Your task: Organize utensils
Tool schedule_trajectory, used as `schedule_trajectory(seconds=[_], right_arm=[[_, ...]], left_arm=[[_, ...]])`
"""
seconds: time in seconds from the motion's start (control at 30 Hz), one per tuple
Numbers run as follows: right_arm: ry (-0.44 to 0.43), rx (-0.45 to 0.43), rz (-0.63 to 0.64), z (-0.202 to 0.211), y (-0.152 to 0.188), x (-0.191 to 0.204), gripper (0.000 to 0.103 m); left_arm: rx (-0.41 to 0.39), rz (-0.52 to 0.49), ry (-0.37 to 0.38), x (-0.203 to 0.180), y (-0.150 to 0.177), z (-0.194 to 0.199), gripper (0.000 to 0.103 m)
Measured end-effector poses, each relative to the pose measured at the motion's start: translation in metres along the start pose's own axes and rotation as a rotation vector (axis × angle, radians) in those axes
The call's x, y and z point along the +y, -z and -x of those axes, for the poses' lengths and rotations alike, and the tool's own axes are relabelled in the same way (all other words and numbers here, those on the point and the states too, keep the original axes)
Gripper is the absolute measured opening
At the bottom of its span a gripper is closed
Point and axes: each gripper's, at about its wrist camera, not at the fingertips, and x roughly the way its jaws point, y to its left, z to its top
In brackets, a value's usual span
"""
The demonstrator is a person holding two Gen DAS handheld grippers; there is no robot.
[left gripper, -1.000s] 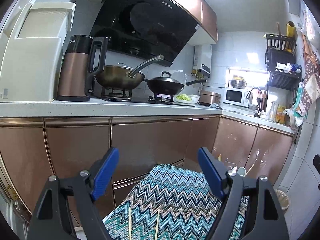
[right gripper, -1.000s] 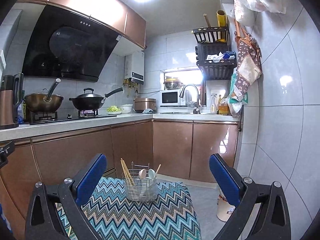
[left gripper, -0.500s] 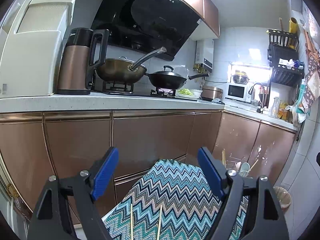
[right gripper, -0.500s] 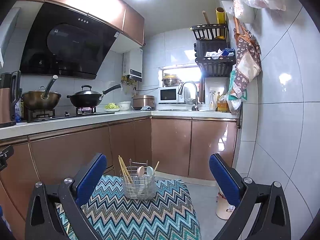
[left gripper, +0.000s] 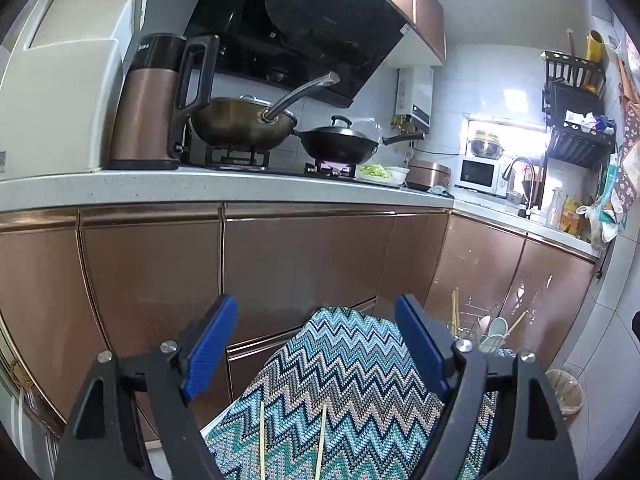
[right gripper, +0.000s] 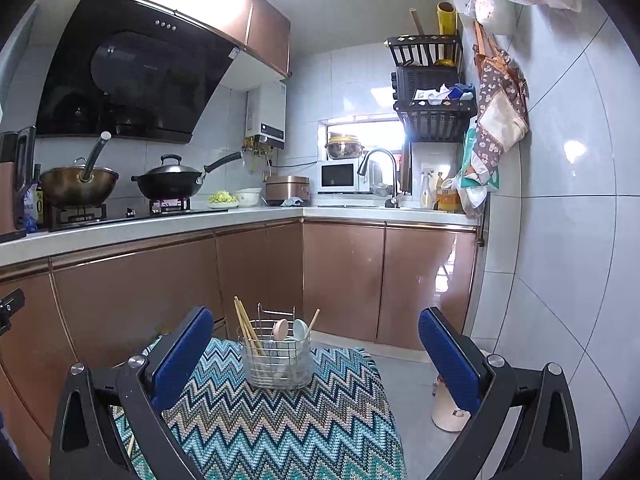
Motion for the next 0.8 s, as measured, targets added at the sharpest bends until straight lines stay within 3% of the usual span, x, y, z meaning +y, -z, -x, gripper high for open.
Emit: schedule_trajectory(seconds=[0.6,0.8], right_arm=[[-0.02,0.125,0.064,-0.061,0.032,0.02,0.103],[-0.049,0.173,0.097,-0.082,0.043,0.034,0.103]], left_arm=[[0.174,-0.013,-0.037,0.007,0.04,-0.078,0.08],[0.266,-0.013,-0.045,0.017,0.058,-0.109,0.08]])
